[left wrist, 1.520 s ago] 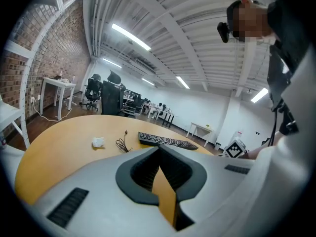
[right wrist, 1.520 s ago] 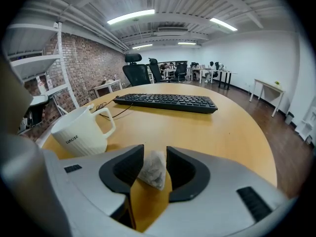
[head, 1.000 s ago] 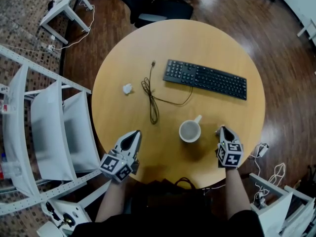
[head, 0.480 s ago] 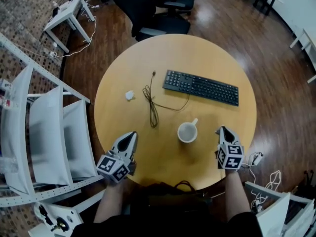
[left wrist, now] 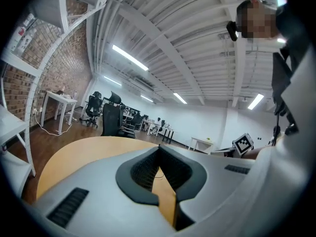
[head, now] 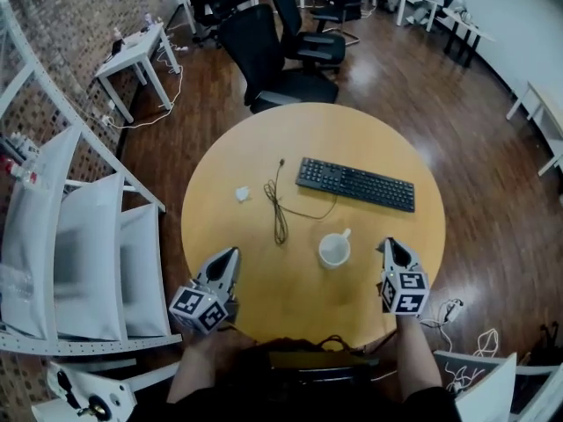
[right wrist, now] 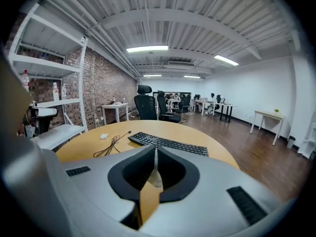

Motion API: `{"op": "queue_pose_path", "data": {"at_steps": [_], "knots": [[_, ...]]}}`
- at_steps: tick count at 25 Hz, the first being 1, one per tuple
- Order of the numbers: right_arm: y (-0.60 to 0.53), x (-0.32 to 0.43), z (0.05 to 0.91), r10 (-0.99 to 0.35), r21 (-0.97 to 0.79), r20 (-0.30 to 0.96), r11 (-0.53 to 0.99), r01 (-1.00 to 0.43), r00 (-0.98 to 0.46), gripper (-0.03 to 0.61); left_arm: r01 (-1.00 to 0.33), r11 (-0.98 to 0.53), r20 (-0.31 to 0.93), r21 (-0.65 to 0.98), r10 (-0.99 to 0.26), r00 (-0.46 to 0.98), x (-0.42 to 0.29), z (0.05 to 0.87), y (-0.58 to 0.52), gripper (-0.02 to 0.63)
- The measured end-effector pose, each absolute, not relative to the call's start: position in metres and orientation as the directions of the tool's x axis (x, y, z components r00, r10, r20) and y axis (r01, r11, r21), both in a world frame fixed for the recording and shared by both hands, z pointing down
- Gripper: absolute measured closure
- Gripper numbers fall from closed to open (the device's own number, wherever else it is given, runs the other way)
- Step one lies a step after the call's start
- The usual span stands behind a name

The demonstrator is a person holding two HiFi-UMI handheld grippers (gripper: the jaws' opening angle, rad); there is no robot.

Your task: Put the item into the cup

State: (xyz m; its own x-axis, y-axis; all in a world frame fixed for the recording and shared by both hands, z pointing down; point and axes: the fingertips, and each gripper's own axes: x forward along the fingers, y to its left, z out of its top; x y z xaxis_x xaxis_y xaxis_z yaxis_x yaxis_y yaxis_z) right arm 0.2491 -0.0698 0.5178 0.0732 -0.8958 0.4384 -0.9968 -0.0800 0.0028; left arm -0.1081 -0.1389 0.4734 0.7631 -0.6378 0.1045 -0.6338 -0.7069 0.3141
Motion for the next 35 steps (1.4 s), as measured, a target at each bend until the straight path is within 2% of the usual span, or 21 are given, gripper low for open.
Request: {"op": "queue_pose_path", "data": {"at_steps": [8,18,26,35], "knots": [[-0.083,0.221,0.493,-0.922,0.04,0.388,-0.003,-0.999,0.018,0.58,-0.664,-0.691,0.054,0.286,-0.68,0.731,-0.135,0.454,-0.137,0.621],[-0.11,0.179,0.495,-0.916,0.067,0.394,0.111,-0.992,-0.076,0.58,-0.731,-0.623,0.051,0.278,-0.751,0.659,-0.175,0.452,-0.131,0.621],[-0.124,0.15,0.512,-0.889,0.069,0.435,0.19,-0.979,-0.142,0.58,-0.777,-0.563,0.086,0.28,-0.792,0.605,-0.2,0.46,-0.122,0.621],[-0.126,0.14,0.543,-0.85,0.047,0.5,0.214,-0.976,-0.163,0.58,-0.786,-0.545,0.134,0.292,-0.79,0.598,-0.205,0.478,-0.118,0.621]]}}
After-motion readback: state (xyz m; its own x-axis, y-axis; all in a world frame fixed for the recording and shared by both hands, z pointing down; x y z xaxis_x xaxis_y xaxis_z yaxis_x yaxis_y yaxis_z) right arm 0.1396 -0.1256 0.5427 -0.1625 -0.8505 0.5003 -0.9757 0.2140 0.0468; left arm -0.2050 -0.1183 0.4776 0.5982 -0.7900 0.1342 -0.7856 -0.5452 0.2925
